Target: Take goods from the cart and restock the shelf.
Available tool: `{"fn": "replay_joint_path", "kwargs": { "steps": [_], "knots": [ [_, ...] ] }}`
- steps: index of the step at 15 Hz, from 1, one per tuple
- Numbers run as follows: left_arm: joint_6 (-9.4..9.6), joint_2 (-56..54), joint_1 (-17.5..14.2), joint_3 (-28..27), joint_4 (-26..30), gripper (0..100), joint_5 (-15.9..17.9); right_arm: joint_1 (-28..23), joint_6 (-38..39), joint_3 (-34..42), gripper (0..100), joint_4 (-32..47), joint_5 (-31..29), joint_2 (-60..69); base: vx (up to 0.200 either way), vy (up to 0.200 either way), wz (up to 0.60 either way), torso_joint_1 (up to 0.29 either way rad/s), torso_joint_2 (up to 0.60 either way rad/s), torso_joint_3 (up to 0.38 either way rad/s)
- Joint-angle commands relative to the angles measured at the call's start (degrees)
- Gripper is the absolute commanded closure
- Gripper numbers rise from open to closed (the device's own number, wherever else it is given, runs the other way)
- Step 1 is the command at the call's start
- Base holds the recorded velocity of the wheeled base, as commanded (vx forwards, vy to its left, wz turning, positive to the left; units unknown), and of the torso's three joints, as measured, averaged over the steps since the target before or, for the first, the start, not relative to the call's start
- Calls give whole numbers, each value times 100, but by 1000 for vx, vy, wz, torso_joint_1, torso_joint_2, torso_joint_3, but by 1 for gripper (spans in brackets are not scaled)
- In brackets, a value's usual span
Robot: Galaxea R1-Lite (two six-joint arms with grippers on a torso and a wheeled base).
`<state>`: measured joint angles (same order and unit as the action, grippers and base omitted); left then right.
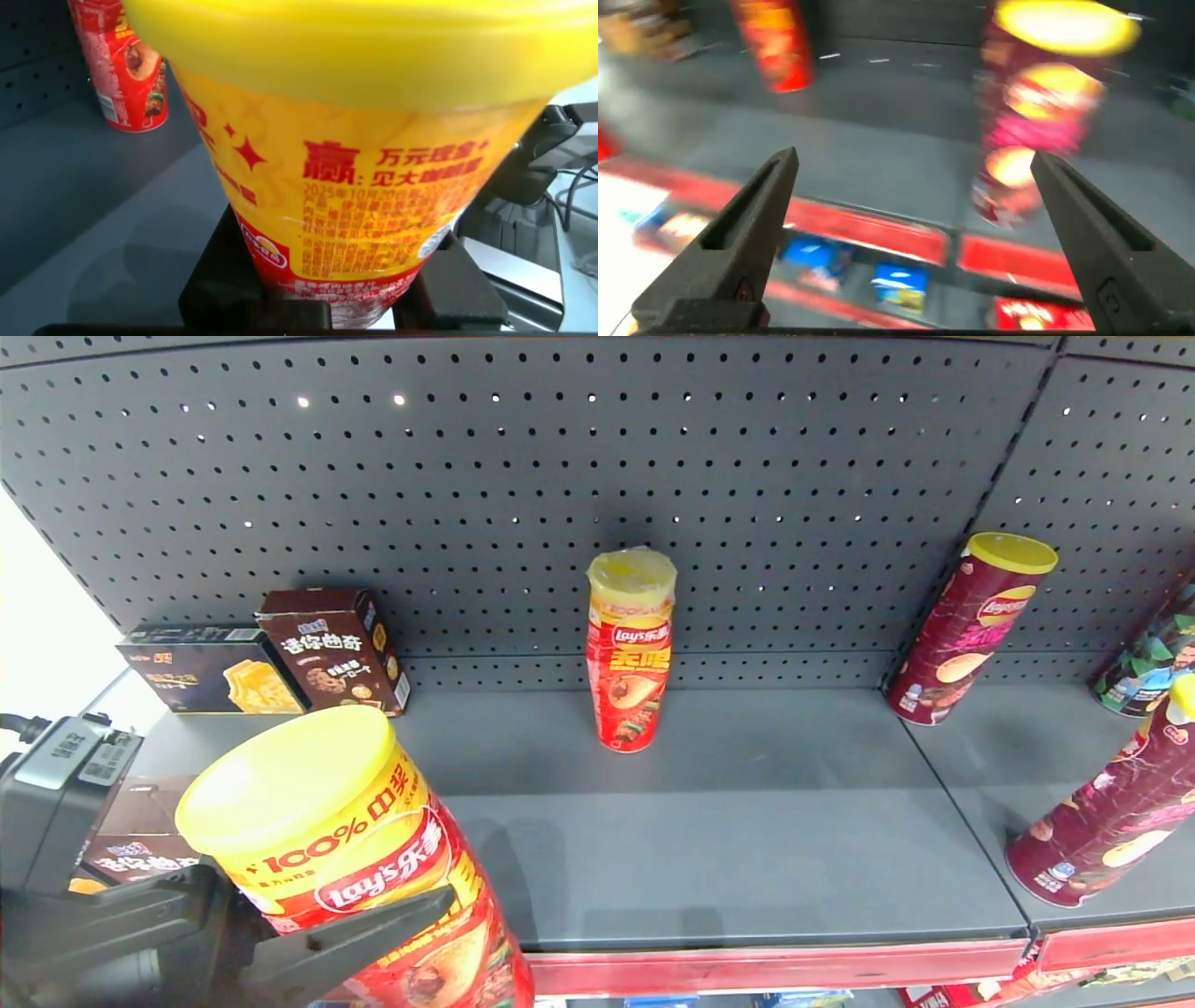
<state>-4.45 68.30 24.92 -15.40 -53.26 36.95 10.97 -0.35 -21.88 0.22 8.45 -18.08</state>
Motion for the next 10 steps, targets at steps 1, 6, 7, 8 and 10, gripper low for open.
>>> {"fn": "replay_joint_path", "kwargs": {
  "steps": [1, 6, 7, 8, 10],
  "knots": [
    [-3, -1, -4, 28, 0, 100, 5, 713, -237, -510, 0, -4, 421, -1189, 0, 0, 0, 0, 0, 0],
    [-3, -1, -4, 81, -9, 100, 5, 2137, -685, -747, 0, -453, 456, -2727, 0, 0, 0, 0, 0, 0],
    [-3, -1, -4, 81, -9, 100, 5, 2304, -685, -862, 0, -514, 465, -3096, 0, 0, 0, 0, 0, 0],
    [-3, -1, -4, 63, -9, 100, 5, 2462, -685, -1090, 0, -681, 465, -3571, 0, 0, 0, 0, 0, 0],
    [-3, 8, -4, 28, -9, 100, 5, 2489, -685, -1363, 0, -1024, 447, -4213, 0, 0, 0, 0, 0, 0]
  ]
}}
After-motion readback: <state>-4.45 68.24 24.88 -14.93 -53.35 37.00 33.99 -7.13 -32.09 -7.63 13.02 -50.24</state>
